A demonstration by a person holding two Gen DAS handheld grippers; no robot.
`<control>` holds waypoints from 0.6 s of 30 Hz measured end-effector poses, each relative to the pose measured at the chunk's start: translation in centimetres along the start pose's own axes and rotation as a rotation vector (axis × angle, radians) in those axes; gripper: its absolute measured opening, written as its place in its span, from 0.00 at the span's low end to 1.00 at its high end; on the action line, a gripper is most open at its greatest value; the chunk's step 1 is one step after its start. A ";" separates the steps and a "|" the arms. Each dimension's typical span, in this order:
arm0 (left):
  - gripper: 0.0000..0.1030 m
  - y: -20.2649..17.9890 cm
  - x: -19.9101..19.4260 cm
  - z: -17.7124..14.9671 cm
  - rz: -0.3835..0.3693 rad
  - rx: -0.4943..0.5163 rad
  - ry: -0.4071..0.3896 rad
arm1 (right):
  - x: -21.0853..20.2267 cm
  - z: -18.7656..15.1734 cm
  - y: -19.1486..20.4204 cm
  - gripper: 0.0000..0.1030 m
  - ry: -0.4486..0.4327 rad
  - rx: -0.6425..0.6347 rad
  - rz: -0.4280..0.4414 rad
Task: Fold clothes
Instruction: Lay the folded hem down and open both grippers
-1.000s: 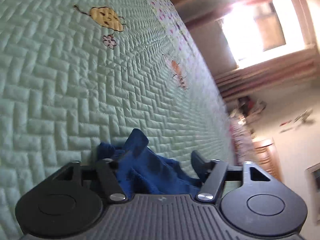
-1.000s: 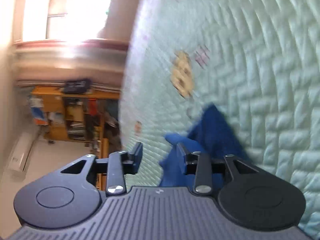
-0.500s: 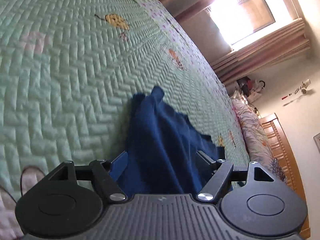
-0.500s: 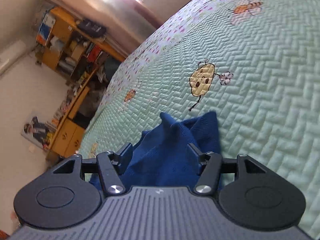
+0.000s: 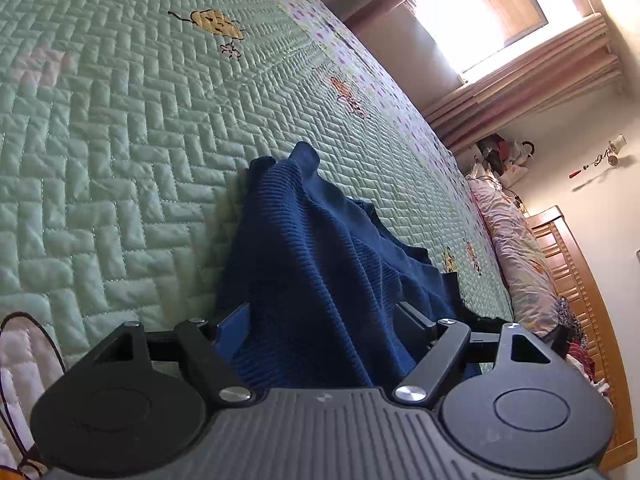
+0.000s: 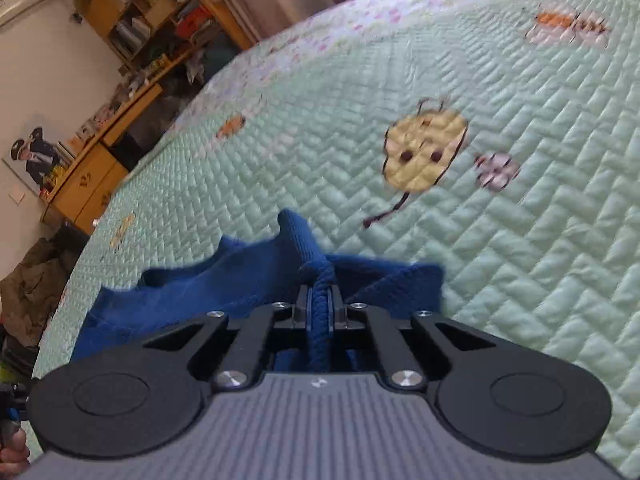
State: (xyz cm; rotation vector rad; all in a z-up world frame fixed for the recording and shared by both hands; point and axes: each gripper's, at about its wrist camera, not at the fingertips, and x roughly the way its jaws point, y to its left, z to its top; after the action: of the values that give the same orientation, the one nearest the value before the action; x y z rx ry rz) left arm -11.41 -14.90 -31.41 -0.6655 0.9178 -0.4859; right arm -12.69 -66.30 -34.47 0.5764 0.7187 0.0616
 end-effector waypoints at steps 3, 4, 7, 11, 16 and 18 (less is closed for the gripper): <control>0.77 -0.3 -0.3 -0.1 -0.009 0.013 -0.006 | -2.0 0.4 -0.9 0.07 -0.068 0.040 -0.012; 0.78 -0.2 -0.2 -0.1 -0.007 0.012 -0.006 | -2.3 0.3 -0.9 0.07 -0.077 0.037 -0.028; 0.78 -0.2 -0.1 -0.2 0.000 0.011 -0.009 | -1.8 -0.3 -1.1 0.12 -0.055 0.060 -0.027; 0.78 -0.5 -0.6 -0.4 -0.010 0.034 -0.018 | -3.3 -1.4 -0.7 0.33 -0.110 0.142 0.013; 0.80 -2.5 0.0 1.1 -0.074 0.097 -0.018 | -8.7 -5.6 3.0 0.66 -0.174 0.020 0.092; 0.80 -3.6 1.9 2.4 -0.094 0.127 -0.009 | -9.4 -7.4 3.5 0.66 -0.142 0.024 0.107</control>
State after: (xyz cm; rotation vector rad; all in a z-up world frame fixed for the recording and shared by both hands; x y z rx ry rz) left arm -8.77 -17.91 -28.89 -0.5965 0.8425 -0.6194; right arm -24.05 -62.08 -31.48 0.6360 0.5515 0.1102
